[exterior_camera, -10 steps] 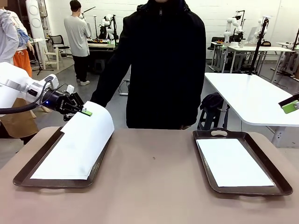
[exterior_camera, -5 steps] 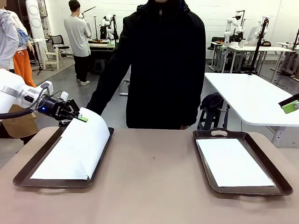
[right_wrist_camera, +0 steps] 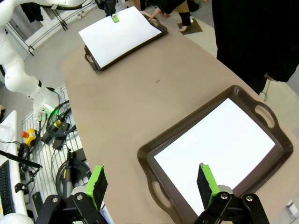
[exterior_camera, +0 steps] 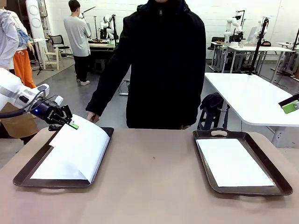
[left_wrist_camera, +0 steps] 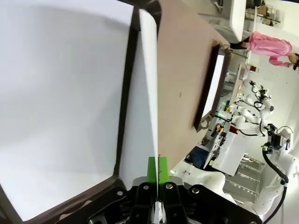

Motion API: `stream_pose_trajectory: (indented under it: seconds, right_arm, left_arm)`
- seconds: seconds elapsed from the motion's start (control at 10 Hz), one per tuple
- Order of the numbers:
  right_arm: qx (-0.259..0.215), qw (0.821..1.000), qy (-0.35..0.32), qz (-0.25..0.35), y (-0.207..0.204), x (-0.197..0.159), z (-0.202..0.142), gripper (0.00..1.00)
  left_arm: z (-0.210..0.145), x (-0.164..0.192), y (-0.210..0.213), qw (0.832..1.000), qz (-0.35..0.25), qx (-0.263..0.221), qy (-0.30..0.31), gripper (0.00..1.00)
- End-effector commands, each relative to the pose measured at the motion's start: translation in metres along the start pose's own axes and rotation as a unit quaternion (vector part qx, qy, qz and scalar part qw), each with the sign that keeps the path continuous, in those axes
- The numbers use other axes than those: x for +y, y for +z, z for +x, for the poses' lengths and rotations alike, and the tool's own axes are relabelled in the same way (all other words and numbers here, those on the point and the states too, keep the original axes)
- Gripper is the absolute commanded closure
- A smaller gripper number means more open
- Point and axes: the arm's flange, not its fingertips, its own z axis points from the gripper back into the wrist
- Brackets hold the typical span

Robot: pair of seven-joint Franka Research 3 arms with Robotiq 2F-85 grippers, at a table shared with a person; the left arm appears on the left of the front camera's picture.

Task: Sort the A4 documents.
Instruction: Place the A4 Paper in the designated Handle tray.

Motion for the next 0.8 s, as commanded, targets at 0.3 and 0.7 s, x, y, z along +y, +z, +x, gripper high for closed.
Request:
stream_pose_trajectory:
  seconds: [0.3, 0.7]
  right_arm:
    - [0.0, 1.0, 0.0, 0.0, -0.001, 0.0, 0.0, 0.0]
    - [0.0, 1.0, 0.0, 0.0, -0.001, 0.0, 0.0, 0.0]
  left_arm:
    - [0.022, 0.014, 0.015, 0.999, 0.045, 0.0, -0.017, 0.99]
    - [0.03, 0.037, 0.024, 0.999, 0.048, 0.002, -0.007, 0.99]
